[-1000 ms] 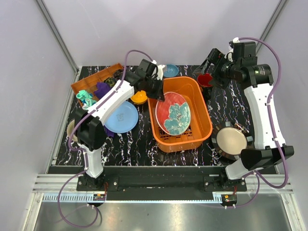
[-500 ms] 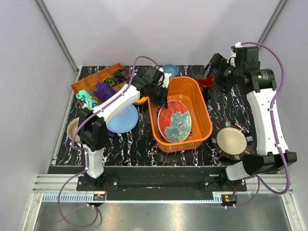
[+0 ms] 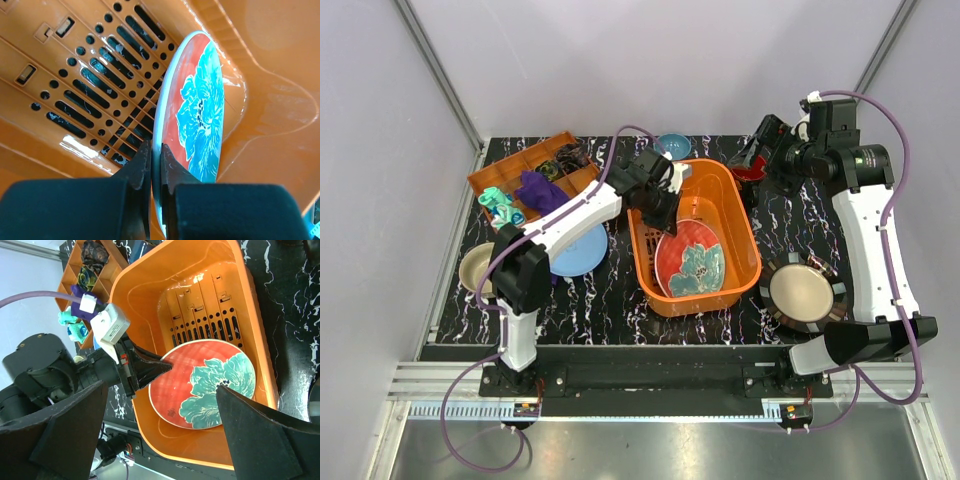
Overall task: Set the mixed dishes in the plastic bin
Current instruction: Place the plate in the plastic bin.
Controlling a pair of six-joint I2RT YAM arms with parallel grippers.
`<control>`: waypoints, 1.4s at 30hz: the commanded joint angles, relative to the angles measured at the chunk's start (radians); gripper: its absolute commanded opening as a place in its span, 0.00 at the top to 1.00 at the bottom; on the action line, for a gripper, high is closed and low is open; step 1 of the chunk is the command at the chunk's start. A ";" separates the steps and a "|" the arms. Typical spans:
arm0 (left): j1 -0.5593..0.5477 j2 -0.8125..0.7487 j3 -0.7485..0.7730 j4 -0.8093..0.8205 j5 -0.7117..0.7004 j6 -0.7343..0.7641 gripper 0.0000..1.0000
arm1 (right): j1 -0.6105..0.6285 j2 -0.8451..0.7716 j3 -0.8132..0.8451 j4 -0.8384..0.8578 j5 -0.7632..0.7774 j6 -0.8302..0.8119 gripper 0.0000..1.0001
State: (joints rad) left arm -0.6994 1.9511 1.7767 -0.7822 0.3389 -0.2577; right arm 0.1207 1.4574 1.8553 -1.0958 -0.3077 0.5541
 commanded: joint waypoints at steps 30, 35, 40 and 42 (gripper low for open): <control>-0.035 0.014 -0.066 0.146 0.074 -0.031 0.94 | -0.009 -0.038 -0.015 -0.035 -0.014 -0.054 0.00; -0.035 0.025 -0.086 0.182 0.074 -0.015 0.93 | -0.010 -0.039 -0.013 -0.068 -0.019 -0.077 0.00; -0.035 0.040 -0.108 0.234 0.054 0.005 0.93 | -0.009 -0.040 -0.013 -0.102 -0.028 -0.103 0.00; -0.035 0.051 -0.121 0.256 0.052 0.005 0.93 | -0.009 -0.037 -0.013 -0.119 -0.027 -0.108 0.00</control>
State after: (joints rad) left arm -0.7227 1.9751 1.6772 -0.6029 0.4004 -0.2817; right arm 0.1165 1.4521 1.8378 -1.1759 -0.3088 0.4854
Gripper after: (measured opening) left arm 0.076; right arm 0.994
